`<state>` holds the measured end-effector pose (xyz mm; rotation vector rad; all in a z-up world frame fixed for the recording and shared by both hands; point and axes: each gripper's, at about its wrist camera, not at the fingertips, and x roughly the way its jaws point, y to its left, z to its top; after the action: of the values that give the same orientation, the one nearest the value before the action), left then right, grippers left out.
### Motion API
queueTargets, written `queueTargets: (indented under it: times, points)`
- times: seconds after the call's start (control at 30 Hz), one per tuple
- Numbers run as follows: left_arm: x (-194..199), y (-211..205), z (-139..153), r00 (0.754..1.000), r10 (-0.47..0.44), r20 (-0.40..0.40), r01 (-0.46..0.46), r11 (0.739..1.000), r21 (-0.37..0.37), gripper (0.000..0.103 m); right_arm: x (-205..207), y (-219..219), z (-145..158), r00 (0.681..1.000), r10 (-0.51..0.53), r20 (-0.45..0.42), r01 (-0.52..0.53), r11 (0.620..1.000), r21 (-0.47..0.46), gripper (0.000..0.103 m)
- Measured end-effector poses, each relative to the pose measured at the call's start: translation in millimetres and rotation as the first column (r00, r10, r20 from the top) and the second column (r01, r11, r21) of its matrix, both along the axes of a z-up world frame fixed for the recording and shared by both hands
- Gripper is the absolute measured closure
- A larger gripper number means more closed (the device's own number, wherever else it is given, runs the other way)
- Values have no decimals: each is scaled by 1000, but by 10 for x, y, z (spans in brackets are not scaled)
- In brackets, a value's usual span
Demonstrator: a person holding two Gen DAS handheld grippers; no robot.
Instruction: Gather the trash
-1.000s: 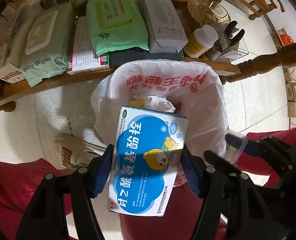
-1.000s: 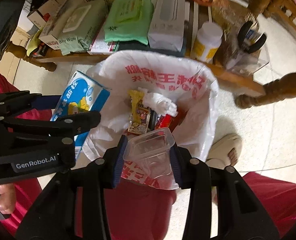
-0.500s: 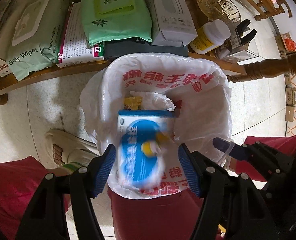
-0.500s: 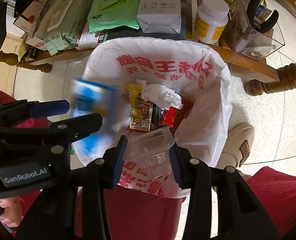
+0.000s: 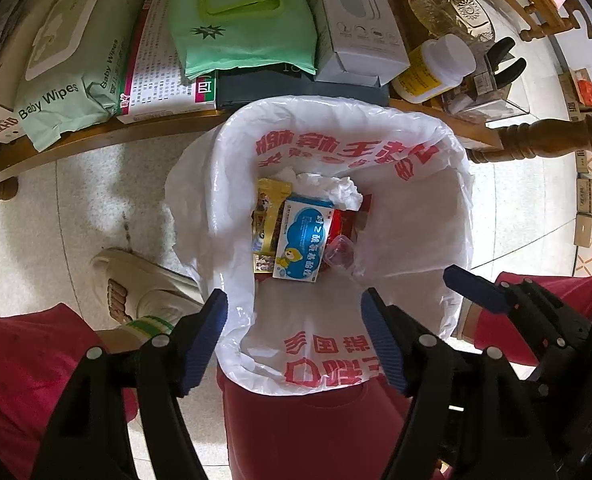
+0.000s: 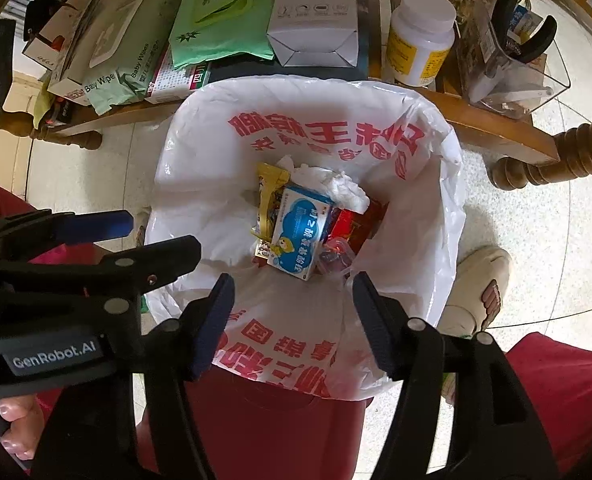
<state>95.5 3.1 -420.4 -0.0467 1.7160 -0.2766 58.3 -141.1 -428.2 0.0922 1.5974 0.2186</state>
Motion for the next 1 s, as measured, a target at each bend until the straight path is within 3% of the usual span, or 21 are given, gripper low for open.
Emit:
queueTargets:
  times: [0.3, 0.5, 0.67, 0.83, 1.0]
  points:
    - [-19, 23, 35, 1000, 4, 11, -4, 1000, 12, 26, -20, -73, 4, 999, -32, -4, 32, 999, -18, 43]
    - [-72, 69, 160, 998, 9, 58, -11, 999, 31, 19, -65, -202, 137, 997, -77, 22, 78, 996, -37, 41]
    - [-107, 167, 342, 991, 37, 131, -46, 997, 63, 16, -124, -320, 281, 990, -137, 46, 137, 991, -4, 37]
    - [-223, 162, 513, 983, 18, 185, -34, 996, 85, 16, -190, -339, 596, 980, -153, 129, 152, 988, 19, 30]
    - [-396, 110, 913, 948, -28, 318, -14, 991, 130, 16, -305, -322, 894, 968, -152, 201, 146, 988, 44, 28]
